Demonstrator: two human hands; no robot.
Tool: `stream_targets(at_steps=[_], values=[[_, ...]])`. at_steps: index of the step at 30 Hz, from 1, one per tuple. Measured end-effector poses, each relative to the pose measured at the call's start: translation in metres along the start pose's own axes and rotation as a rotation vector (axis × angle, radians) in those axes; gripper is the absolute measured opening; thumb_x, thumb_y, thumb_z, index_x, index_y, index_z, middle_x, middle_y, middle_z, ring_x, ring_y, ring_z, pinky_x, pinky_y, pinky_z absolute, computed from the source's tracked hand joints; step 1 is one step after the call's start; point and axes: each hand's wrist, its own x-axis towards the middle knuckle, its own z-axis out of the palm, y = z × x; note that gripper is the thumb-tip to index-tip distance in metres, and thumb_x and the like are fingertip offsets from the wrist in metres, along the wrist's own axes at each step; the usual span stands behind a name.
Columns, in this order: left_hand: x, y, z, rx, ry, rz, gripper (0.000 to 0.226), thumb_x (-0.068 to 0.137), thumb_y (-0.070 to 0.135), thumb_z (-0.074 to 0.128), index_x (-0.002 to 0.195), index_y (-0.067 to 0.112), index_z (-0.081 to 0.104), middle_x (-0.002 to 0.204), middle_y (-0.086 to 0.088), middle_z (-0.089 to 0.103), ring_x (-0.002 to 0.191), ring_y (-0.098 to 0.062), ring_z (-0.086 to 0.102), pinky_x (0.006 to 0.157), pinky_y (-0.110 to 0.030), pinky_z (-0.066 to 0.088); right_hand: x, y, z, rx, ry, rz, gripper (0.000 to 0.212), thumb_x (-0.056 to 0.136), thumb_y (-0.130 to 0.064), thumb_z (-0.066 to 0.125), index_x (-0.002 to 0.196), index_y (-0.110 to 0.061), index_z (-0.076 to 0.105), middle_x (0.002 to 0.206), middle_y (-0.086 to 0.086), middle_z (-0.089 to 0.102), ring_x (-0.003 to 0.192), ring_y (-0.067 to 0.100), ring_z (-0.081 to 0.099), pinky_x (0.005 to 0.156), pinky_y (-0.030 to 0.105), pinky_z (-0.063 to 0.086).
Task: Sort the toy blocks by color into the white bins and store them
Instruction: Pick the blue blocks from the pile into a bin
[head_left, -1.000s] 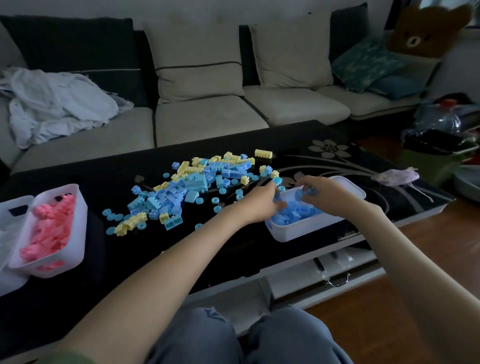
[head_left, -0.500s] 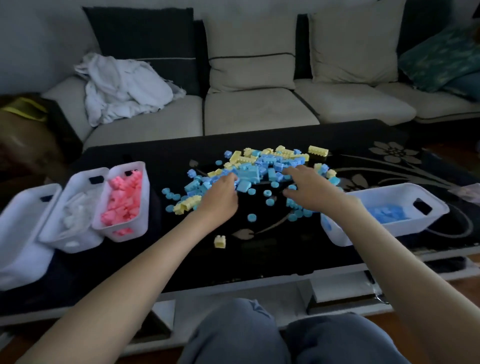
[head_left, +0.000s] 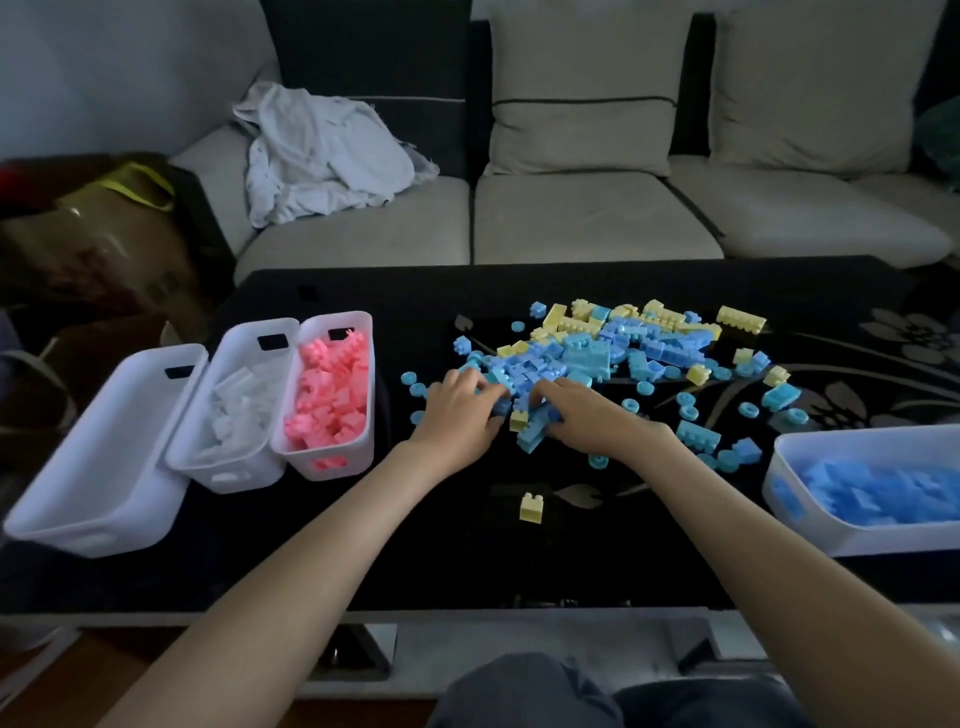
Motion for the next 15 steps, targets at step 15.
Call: stream_targets(at_steps=[15], values=[[0.092, 0.037, -0.008, -0.355, -0.017, -0.044, 0.032, 0.096, 0.014, 0.043, 0.127, 0.018, 0.051, 0.124, -0.005, 0.05, 0.114, -0.023, 0.045, 0.097, -0.039, 0.04, 0.009, 0.118, -0.092, -0.068, 0.133, 0.395, 0.044, 0.09, -0.001, 0.041, 0.132, -0.015, 0.044, 0.133, 0.009, 0.047, 0.112, 0.027, 0.051, 0.089, 0.037, 0.046]])
